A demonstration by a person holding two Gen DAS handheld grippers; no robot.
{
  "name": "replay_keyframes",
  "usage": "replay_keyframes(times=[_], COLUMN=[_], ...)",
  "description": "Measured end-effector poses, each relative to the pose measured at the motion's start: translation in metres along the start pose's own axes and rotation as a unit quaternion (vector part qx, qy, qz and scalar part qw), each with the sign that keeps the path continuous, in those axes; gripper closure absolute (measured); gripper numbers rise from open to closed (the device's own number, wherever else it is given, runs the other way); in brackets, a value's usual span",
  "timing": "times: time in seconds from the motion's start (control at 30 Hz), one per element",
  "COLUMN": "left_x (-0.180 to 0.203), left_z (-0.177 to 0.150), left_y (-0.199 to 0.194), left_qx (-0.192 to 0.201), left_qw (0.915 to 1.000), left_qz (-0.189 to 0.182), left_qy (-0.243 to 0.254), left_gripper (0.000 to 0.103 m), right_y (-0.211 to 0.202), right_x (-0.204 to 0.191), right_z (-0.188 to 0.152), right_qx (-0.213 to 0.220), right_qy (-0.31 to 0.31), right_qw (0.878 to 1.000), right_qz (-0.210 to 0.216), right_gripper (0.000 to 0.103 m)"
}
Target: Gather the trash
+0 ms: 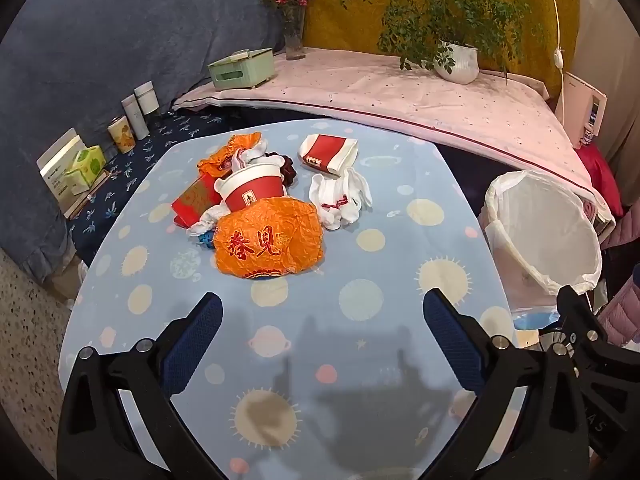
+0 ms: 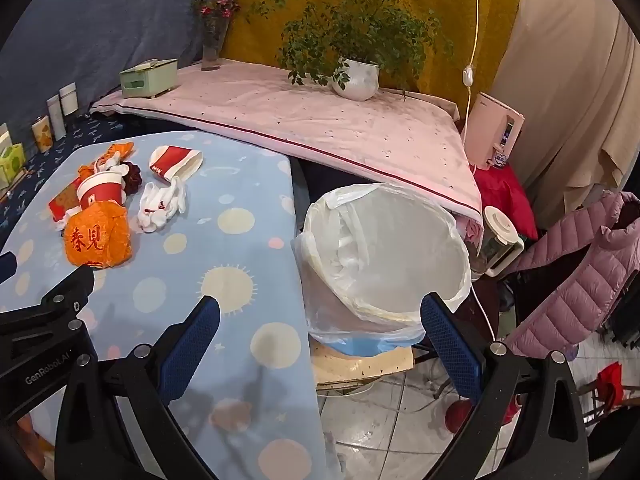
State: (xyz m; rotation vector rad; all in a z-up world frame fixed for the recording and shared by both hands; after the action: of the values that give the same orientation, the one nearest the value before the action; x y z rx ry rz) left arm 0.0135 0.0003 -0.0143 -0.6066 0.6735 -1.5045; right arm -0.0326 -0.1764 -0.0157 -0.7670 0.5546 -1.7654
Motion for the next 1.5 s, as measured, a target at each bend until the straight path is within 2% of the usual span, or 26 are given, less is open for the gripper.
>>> replay_keyframes(times=[1.5], left_x=[-0.005], left_z=[0.0], left_y=[-0.017], left_qx=[-0.002], left_qw=[1.0], left_qz=[-0.003], left_qy=[-0.006], left_gripper=[0.007], right_y=[-0.008], right_x=[-0.006], right_z=[-0.007], right_qx=[0.0], right_qy=[-0.01], right_qw=[1.0], right_qz=[-0.009], right_gripper=[0.007])
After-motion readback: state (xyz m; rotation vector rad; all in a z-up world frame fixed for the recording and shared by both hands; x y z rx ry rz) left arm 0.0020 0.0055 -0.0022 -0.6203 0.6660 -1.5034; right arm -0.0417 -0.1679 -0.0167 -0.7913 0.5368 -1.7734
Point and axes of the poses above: each gripper's, at about its wrist camera, not at the fingertips, and y roughly the way its jaws point, x to its right, z to its top, the point moved 2 cm from there along y, roughly the way its jaws point, and after that the axes turned 5 degrees about -y, right-handed, at the moved point
